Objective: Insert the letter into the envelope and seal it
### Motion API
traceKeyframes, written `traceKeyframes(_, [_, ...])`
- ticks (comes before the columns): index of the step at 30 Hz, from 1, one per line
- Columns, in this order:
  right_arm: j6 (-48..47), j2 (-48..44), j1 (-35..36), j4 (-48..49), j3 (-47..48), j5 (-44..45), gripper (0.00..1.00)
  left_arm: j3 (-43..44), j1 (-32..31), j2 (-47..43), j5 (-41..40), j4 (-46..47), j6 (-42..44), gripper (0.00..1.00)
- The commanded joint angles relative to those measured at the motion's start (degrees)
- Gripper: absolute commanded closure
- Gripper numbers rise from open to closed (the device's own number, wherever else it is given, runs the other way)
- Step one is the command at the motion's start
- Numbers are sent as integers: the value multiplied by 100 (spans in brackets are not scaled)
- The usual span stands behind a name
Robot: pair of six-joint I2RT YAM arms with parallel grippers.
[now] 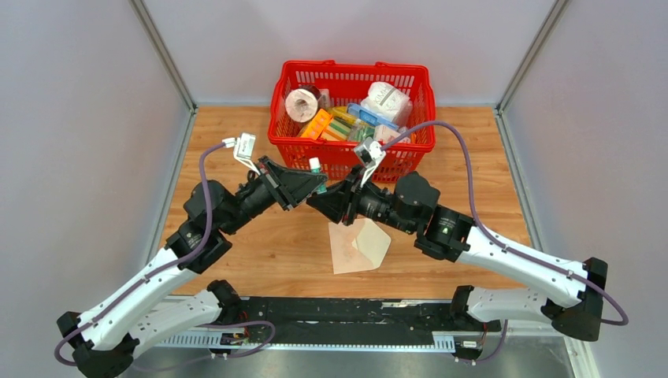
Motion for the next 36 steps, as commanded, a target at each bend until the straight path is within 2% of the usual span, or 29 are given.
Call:
traceKeyframes(1, [605,-305,-373,1549,-443,-1977,89,-90,-4,-167,986,1189,8,100])
traceKeyframes(5, [1140,-385,-610,2472,-786,-2953,89,-213,-13,-184,1541,1874,-106,100])
traceKeyframes(8, [1414,-350,-699,2799,-822,-3271,88,-222,-13,-176,1779,2105,-168,100])
traceKeyframes(10, [1449,-332,-716,2756,-778,-3281,83,-222,-13,-184,1744,2070,-159,100])
traceKeyframes(12, [1354,-367,-716,2432,-691,-3062,67,-204,-4,-245,1552,1878,-116,100])
traceKeyframes(15, [871,-525,-699,1301,-471,-2317,29,-116,-13,-351,1042,1324,8,100])
traceKeyframes(17, [581,-613,-646,545,-296,-1597,22,-29,-13,-413,533,850,78,100])
traceKeyframes(20, [19,-596,-252,-564,64,70,21,77,-4,-422,-117,384,114,100])
traceKeyframes(23, [-412,-394,284,-997,346,1418,21,112,-13,-360,-496,207,52,100])
traceKeyframes(28, [-870,326,1031,-1410,1092,3069,22,261,-22,-27,-848,31,-27,100])
traceKeyframes(32, [-1126,836,1243,-1638,1629,3758,23,323,-48,123,-1007,22,-45,100])
traceKeyframes(34, [-1100,1091,1261,-1937,1954,4144,26,349,-57,167,-980,31,-45,100])
traceKeyframes(36, [-1091,1232,1261,-2052,2104,4400,34,367,-57,176,-980,-4,-54,100])
